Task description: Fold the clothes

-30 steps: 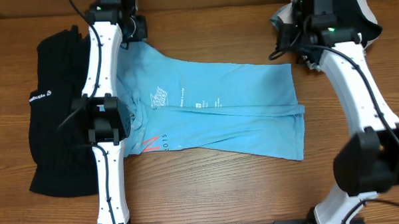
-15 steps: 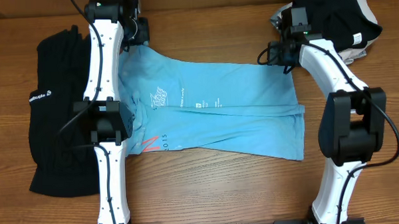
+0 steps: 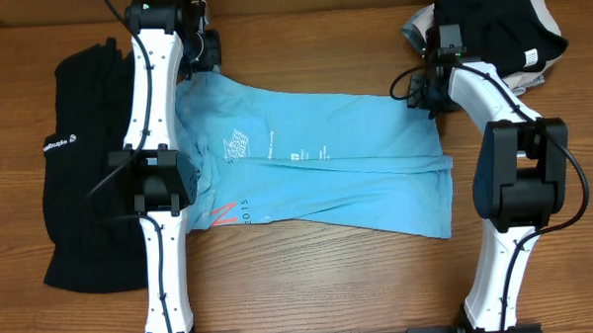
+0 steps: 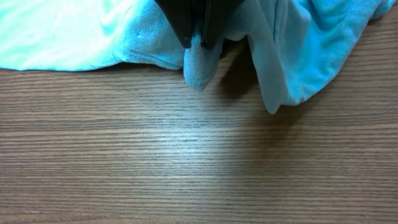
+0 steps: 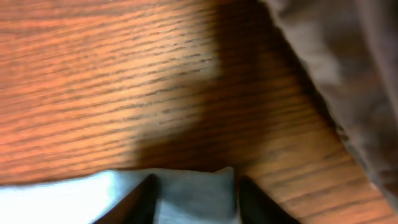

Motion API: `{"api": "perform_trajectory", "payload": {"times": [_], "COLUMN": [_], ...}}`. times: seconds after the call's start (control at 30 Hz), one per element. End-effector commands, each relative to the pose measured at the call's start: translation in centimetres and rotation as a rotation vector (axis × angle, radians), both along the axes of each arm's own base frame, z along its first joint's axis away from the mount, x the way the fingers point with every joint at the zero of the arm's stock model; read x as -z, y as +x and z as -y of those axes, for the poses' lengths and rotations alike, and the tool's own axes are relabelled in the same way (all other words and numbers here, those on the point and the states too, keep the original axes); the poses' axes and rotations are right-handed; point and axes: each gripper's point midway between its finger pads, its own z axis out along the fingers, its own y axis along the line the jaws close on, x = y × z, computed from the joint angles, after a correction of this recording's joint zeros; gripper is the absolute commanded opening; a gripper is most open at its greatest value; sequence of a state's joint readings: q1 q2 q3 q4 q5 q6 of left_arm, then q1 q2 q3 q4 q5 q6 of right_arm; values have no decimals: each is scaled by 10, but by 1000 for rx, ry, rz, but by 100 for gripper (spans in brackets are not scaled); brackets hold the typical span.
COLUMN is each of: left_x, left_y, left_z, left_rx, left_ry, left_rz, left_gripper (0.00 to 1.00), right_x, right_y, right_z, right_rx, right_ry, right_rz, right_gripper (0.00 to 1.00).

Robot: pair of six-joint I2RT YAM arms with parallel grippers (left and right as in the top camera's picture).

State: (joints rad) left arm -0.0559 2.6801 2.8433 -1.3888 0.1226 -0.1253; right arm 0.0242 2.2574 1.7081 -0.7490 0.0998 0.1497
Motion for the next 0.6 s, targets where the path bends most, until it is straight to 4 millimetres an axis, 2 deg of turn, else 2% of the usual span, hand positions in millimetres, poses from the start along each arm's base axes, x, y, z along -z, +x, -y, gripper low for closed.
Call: {"api": "perform_trajectory", "payload": {"times": [0.0,0.17,0.3,0.43,0.57], "left_x": [-18,-18,-22,-31,-48], "left_y": [1,1,-3,-9,-15], "left_z": [1,0,-3,-9,-19], "left_rx": [-7,-2,41,58,39], "left_ry": [-3,0,15,29,28], "left_rz": [36,37,35,30,42], "left_gripper": [4,4,4,4,4], "right_x": [4,4,-9,-42,-87], "right_y": [0,1,3,2,-5], "right_z": [-6,-6,-5,-1,8], "right_rx": [2,2,9,19,36], "right_ry": [37,44,79,130,167], "right_rz": [-3,-1,-7,-11,7], "right_gripper": [31,7,4,4,4]}}
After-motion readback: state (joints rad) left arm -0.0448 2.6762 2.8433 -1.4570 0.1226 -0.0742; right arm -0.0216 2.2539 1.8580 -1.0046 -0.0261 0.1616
